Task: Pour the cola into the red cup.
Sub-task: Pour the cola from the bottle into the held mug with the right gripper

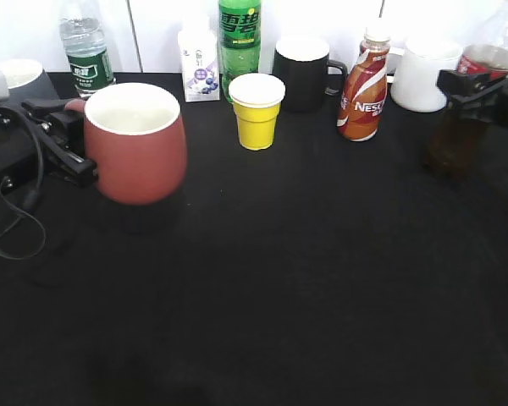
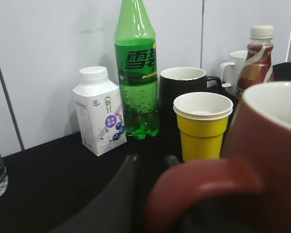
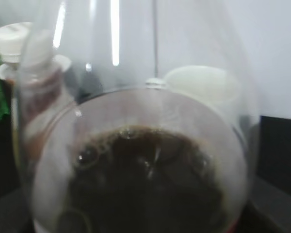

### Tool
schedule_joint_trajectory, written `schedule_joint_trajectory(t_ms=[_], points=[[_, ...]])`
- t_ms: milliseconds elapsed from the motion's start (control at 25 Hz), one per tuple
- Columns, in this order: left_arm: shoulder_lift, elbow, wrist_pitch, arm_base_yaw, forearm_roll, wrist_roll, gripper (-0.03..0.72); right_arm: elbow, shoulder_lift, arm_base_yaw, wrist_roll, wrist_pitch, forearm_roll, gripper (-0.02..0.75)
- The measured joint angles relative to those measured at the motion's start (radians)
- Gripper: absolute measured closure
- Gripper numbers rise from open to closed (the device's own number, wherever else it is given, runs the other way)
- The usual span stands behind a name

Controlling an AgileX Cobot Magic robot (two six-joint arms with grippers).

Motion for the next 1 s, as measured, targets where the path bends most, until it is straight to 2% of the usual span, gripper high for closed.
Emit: schedule_joint_trajectory(t_ms=[200,280,360,440,520,640,760,880,1000], points=[[0.000,0.000,0.002,-0.015,0.026,0.000,0.575,0.003,-0.001,0.000,0.033,-0.036,-0.030,0.246],[0.000,-0.021,0.017,-0.091,0.047,-0.005,0.574,0.003,-0.082,0.000,0.066,-0.029,-0.145,0.246],[0.000,-0.074,0.059,-0.185,0.053,-0.043,0.573,0.003,-0.190,0.000,0.094,-0.029,-0.283,0.246],[0.001,-0.153,0.115,-0.290,0.053,-0.058,0.573,0.003,-0.298,0.011,0.137,0.008,-0.370,0.246],[0.015,-0.238,0.180,-0.373,0.054,-0.080,0.573,0.003,-0.382,0.043,0.142,0.062,-0.412,0.246],[0.031,-0.344,0.281,-0.453,0.054,-0.105,0.573,0.003,-0.440,0.082,0.129,0.071,-0.436,0.246],[0.036,-0.391,0.327,-0.480,0.055,-0.109,0.573,0.003,-0.443,0.087,-0.005,0.072,-0.519,0.246],[0.038,-0.399,0.334,-0.480,0.055,-0.112,0.573,0.004,-0.443,0.087,-0.298,0.068,-0.526,0.246],[0.087,-0.434,0.310,-0.494,0.044,-0.131,0.573,0.004,-0.443,0.088,-0.464,0.050,-0.528,0.246]])
